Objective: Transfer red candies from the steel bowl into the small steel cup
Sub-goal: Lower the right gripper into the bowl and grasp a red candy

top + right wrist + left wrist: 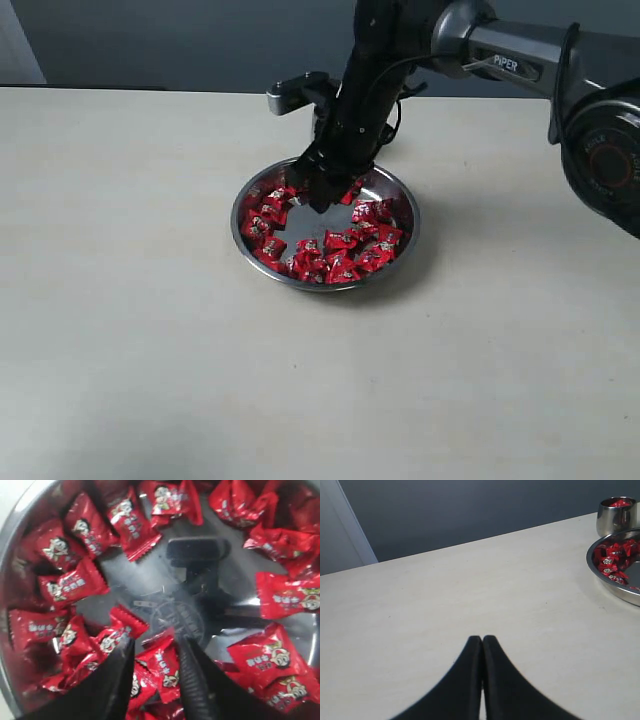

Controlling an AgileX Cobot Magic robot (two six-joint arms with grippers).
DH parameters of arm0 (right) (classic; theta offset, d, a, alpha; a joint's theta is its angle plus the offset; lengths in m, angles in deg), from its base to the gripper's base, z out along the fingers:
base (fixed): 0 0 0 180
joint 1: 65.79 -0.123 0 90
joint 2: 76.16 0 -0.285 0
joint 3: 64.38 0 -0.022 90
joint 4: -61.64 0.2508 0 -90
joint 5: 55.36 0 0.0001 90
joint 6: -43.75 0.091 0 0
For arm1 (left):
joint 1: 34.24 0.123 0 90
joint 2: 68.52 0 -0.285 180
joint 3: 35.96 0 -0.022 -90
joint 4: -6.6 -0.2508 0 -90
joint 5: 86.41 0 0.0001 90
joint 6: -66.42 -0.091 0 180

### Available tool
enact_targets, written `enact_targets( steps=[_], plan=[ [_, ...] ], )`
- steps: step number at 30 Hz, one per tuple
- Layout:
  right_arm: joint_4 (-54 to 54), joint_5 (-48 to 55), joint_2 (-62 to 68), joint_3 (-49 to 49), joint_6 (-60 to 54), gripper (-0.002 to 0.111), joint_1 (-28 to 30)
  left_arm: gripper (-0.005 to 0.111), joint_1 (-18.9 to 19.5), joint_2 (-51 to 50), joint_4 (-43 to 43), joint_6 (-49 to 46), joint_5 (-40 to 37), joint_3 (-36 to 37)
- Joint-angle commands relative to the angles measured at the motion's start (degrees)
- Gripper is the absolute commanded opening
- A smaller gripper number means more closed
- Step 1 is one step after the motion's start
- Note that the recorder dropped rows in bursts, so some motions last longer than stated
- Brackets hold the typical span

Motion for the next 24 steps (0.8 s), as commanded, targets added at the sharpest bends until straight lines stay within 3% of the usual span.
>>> enact_targets(
  steps=[1,3,8,24],
  plan=[
    [3.05,1.11,-0.36,-0.22,-1.75,0.048,0.04,0.0,-0.02,0.25,-0.15,0.31,0.39,-0.06],
    [4.01,1.11,-0.36,-0.22,-1.75,0.052,-0.06,0.0,-0.02,0.25,-0.15,0.31,0.39,-0.06],
    [4.14,1.11,-0.36,-0.22,-0.54,0.047,-0.05,0.0,-0.02,0.25,-0.15,0.31,0.39,-0.06],
    [-0.81,1.11,-0.36,4.9,0.88,0.047,-4.67,0.0,-0.02,0.25,-0.15,0.31,0.39,-0.06]
  ],
)
